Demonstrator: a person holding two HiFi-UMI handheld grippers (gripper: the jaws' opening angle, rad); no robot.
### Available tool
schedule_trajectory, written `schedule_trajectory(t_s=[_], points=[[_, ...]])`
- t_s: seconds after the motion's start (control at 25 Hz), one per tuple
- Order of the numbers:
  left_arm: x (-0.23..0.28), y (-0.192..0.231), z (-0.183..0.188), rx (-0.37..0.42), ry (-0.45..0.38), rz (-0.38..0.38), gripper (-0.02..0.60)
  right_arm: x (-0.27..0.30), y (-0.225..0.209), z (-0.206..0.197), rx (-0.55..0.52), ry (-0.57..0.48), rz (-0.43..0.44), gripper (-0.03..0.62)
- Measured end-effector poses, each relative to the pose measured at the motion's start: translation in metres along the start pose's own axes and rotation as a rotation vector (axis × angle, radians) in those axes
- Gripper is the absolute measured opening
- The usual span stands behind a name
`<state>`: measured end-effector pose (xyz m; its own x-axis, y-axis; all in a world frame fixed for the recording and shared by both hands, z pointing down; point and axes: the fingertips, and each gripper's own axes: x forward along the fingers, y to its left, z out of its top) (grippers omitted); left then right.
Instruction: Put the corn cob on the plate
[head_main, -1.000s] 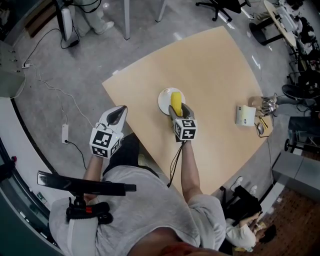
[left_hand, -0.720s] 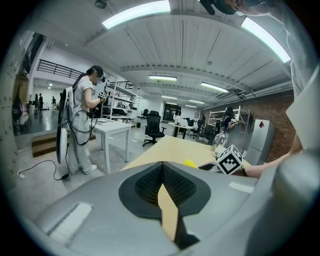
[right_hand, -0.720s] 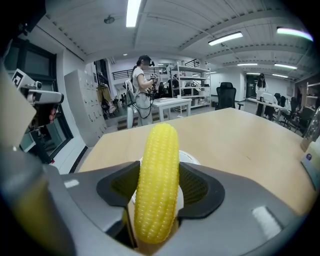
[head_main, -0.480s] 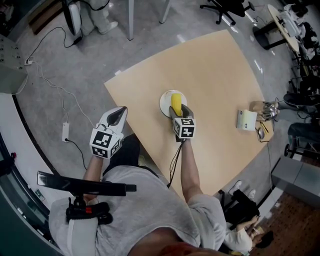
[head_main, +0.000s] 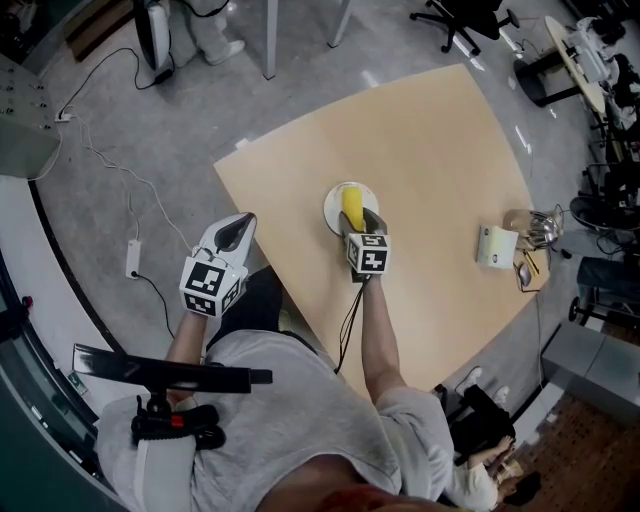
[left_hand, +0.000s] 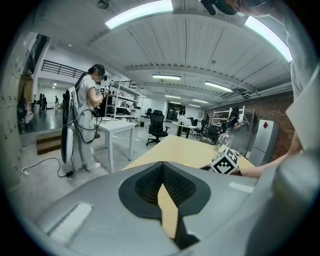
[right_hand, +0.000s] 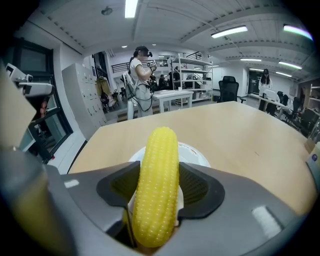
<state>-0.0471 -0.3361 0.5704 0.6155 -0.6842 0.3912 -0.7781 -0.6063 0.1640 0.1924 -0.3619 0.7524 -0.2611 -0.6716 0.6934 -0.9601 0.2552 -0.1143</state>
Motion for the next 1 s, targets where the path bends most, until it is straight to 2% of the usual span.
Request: schedule_trajectory(t_s=[1.0], points=[[-0.001,0.004,-0.002,-0.003,0.001,0.015,0.020,0.014,0.001,-0.001,-0.018,0.046,-0.010,0.249]])
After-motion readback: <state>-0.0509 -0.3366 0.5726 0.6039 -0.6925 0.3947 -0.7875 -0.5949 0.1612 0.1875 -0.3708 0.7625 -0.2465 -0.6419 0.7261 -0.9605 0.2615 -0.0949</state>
